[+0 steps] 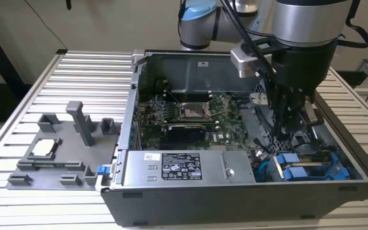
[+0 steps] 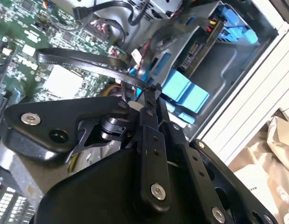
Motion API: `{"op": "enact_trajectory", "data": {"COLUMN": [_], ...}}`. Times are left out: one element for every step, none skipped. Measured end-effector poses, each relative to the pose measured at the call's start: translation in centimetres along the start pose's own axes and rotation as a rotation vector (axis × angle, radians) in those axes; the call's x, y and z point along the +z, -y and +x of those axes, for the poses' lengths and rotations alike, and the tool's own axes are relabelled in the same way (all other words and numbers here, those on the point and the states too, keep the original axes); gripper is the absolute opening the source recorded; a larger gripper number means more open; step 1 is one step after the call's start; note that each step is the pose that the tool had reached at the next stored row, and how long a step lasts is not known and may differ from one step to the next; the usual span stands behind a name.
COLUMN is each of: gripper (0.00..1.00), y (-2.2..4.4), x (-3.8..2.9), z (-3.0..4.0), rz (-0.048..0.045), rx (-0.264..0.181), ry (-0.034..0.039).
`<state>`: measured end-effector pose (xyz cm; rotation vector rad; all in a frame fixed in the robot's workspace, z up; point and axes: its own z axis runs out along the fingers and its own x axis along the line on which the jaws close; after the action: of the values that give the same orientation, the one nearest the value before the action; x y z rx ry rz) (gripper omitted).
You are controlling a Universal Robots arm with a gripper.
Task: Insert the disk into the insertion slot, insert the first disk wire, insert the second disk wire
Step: 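Insert the first disk wire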
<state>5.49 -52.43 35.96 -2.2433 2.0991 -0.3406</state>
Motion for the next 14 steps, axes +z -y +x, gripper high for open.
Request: {"op": "enact_trajectory", "data": {"gripper": [0.16,0.16,0.16,0.16,0.16,0.16,0.16,0.16,0.16,0.16,0.16,0.16,0.16,0.16], "y": [0.08,0.16,0.28,0.41,0.56,0.73,0.93,1.15,1.41,1.68,1.97,2.24,2.51,2.77], "x": [0.07,0.12,0.17,0.21,0.26,0.31,0.36,0.41,0.48,0.53,0.6,0.66,0.72,0.78], "z": [0.29,0.54,0.75,0.92,1.05,1.17,1.27,1.35,1.42,1.48,1.54,1.61,1.68,1.75], "rz": [-0.0031,-0.0062,-0.0096,-0.0133,-0.0176,-0.0216,-0.0252,-0.028,-0.0301,-0.032,-0.034,-0.0361,-0.0384,-0.0407], "rx": [0.0,0.0,-0.001,-0.001,-0.001,-0.001,-0.001,-0.001,0.0,0.0,0.0,0.0,0.001,0.001], "ry": [0.0009,0.0019,0.0035,0.0055,0.0078,0.0101,0.0124,0.0153,0.0183,0.0212,0.0242,0.0267,0.0293,0.0318]}}
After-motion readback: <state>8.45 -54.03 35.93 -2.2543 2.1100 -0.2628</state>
